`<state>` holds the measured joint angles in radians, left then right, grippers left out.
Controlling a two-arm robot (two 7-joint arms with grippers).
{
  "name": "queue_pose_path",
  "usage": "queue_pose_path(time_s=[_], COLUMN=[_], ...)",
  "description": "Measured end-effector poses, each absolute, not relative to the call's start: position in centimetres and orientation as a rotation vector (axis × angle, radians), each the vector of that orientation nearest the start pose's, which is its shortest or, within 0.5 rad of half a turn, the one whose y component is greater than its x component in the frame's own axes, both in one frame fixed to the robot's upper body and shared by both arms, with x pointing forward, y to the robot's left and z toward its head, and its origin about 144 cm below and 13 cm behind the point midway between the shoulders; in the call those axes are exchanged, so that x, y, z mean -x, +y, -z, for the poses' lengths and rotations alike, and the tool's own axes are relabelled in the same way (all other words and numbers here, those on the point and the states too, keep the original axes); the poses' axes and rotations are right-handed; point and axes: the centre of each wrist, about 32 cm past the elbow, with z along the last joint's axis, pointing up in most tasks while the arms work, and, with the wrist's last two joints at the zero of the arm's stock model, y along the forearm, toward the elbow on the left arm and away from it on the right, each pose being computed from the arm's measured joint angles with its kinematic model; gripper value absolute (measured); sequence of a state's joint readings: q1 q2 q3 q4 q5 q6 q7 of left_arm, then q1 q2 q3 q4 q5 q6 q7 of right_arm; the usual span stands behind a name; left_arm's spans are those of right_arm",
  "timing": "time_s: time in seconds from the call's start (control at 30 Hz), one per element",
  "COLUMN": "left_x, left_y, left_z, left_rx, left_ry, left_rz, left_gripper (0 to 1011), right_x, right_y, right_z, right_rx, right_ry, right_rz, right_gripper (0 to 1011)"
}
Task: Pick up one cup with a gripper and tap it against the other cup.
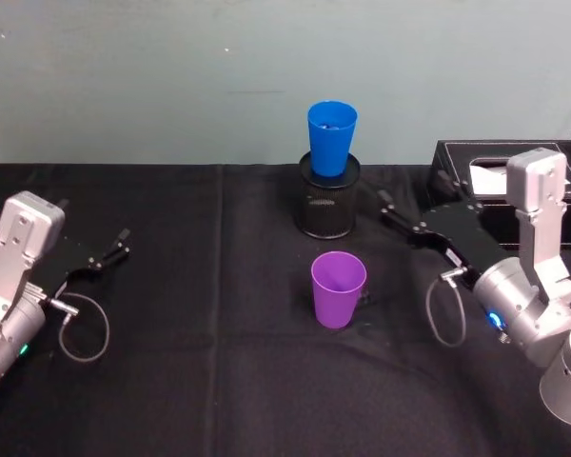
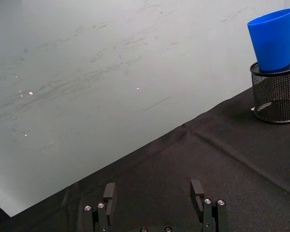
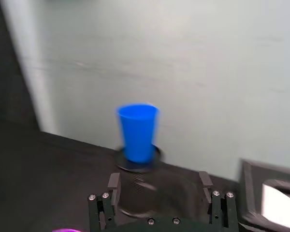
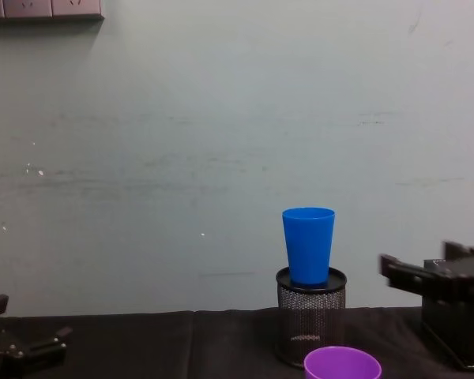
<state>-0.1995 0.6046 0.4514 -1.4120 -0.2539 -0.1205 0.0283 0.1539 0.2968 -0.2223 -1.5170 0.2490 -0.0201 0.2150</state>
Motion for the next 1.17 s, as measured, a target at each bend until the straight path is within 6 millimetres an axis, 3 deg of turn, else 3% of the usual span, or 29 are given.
queue_pose_path(time_s=[0.23, 0.53, 1.17], left_x=[-48.9, -48.9, -48.9], left_y=[31.0, 31.0, 31.0], left_z=[-114.0, -114.0, -114.0], left_rx=[-0.305, -0.304, -0.304], left_ry=[-0.285, -0.285, -0.285], left_rz=[-1.248, -1.248, -1.248], left_gripper=[1000, 1000, 1000], right_x=[-49.7, -50.2, -50.1], right_y=[-25.6, -25.2, -25.2], right_z=[-114.9, -113.3, -113.5], right_rx=[0.086, 0.125, 0.122], right_ry=[-0.027, 0.009, 0.003], right_rz=[1.310, 1.317, 1.321], right_gripper=[1003, 1003, 1003])
